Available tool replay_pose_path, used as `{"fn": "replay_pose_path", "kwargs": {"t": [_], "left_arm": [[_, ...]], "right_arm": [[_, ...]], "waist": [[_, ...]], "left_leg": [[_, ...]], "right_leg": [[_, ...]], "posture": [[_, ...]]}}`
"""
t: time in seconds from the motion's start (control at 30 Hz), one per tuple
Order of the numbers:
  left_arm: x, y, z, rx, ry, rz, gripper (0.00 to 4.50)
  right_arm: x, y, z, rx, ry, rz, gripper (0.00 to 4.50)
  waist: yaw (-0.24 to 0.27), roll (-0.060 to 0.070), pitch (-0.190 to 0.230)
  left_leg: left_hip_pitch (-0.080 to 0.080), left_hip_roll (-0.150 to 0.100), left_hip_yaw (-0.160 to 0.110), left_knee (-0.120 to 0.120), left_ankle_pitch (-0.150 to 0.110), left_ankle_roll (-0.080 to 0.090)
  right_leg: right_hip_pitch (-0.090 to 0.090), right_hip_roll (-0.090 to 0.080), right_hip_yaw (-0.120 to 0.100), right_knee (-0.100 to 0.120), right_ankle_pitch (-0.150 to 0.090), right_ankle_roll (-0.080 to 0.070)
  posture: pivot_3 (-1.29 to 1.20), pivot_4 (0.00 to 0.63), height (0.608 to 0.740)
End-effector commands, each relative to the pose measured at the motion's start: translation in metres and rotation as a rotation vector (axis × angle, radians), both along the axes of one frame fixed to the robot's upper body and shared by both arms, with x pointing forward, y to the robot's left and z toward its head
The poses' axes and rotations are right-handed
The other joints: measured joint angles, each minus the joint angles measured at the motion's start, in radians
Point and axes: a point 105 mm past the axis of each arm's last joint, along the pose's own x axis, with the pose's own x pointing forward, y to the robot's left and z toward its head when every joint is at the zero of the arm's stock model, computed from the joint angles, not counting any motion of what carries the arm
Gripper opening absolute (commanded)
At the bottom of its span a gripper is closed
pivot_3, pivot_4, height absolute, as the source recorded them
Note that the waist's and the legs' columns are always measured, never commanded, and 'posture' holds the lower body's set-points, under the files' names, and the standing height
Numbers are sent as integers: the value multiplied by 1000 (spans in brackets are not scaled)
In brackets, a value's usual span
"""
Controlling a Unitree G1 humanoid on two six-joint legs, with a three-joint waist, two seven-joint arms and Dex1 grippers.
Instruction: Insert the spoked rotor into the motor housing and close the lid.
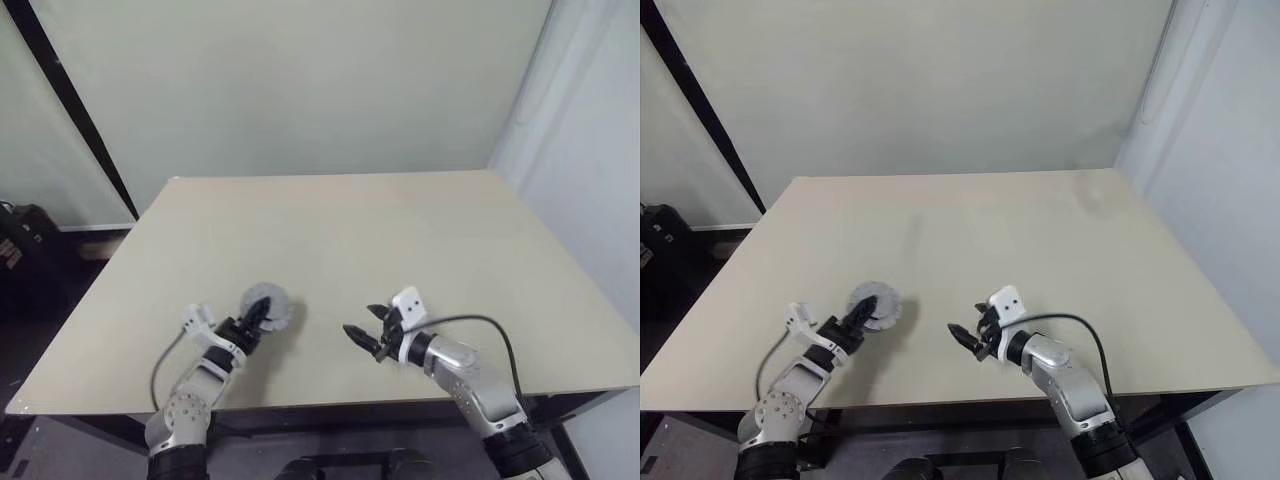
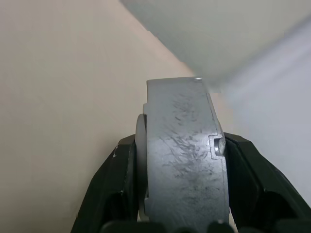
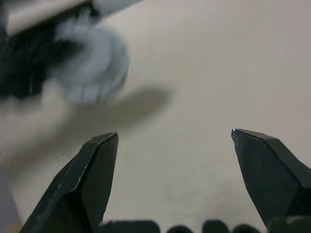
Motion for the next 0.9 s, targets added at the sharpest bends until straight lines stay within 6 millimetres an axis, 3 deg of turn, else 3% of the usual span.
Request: {"fn": "replay_pose_path", "kwargs": {"t": [0.03, 0.43, 0.67, 0.9], "left_arm": [[12, 22, 25, 104, -108, 109, 2011], [9, 42, 9, 160, -55, 218, 2011], [3, 58, -6, 275, 30, 311, 4433], [-5, 71, -9, 354, 59, 393, 4473]], "right_arm": [[-3, 10, 11, -14, -137, 63, 4054], [-5, 11, 5, -77, -195, 95, 4054], [-6, 12, 4, -99, -201, 110, 4054], [-7, 14, 0, -111, -192, 125, 4054]], "waist": [[4, -2, 1], [25, -11, 4], [25, -12, 4], [26, -12, 3]], "left_leg": [[0, 0, 0, 0, 0, 0], [0, -1, -2, 2, 0, 0], [2, -1, -1, 2, 0, 0], [2, -1, -1, 3, 0, 0]], "right_leg": [[0, 0, 0, 0, 0, 0], [2, 0, 0, 1, 0, 0], [4, 0, 0, 2, 0, 0], [4, 0, 0, 2, 0, 0]], "posture": [[0, 0, 740], [0, 0, 740], [0, 0, 740], [0, 0, 740]]}}
